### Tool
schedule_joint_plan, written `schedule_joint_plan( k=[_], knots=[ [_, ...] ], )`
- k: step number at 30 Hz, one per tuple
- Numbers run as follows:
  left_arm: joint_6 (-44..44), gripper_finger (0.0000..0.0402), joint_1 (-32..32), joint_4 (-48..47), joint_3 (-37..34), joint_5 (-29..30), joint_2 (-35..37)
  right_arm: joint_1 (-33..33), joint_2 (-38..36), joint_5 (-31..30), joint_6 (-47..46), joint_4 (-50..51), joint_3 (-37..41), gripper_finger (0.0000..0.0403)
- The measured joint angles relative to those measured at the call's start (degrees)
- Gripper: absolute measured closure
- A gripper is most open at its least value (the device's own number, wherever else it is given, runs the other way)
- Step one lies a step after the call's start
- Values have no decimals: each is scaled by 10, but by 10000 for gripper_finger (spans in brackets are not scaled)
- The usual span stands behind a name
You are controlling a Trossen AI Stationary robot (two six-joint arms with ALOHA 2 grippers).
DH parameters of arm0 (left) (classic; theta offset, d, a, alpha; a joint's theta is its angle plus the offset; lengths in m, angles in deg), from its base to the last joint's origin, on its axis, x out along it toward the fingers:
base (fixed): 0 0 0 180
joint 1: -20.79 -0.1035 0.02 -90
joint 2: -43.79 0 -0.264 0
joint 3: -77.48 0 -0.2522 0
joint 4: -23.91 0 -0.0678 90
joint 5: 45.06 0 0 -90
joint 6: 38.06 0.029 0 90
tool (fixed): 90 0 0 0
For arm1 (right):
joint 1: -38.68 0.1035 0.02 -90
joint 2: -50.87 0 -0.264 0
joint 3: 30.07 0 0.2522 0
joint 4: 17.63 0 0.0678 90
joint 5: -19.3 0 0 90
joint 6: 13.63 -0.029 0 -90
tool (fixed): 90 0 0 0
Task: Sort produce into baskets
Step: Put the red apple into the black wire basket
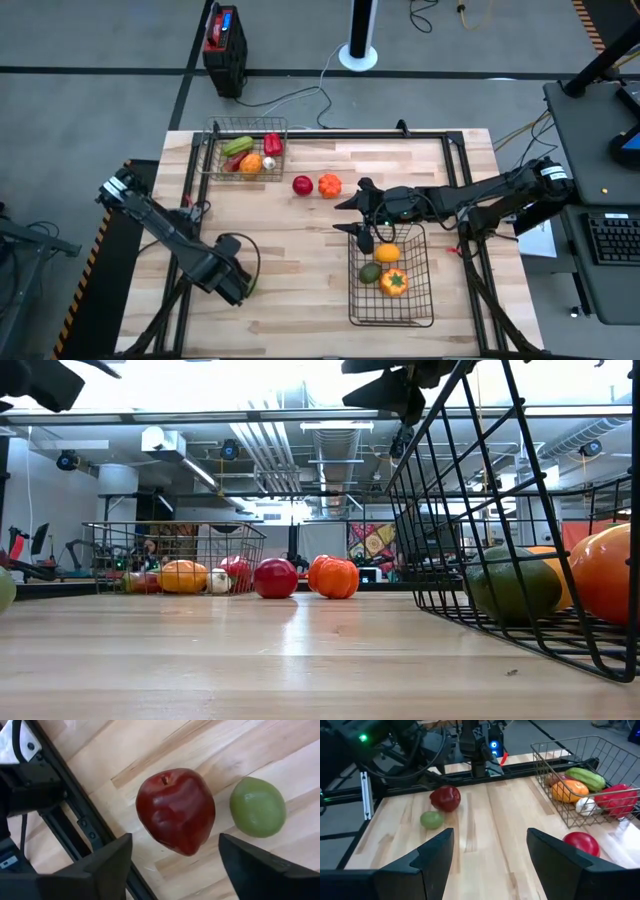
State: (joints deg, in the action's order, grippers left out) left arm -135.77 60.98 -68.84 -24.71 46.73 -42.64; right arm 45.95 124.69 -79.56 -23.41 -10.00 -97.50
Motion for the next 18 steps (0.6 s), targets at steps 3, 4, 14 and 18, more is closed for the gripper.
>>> schedule_joint_plan(
  k=[3,4,14,18],
  knots=[
    [-27,95,7,1,0,-2,-3,0,0,1,1,0,0,158],
    [-34,87,9,1,0,-10,-3,0,0,1,4,0,0,157],
    [-50,42,13,11,0,-24,-4,0,0,1,16,0,0,161],
    [-53,43,14,18,0,-23,-5,0,0,1,15,0,1,157]
  ],
)
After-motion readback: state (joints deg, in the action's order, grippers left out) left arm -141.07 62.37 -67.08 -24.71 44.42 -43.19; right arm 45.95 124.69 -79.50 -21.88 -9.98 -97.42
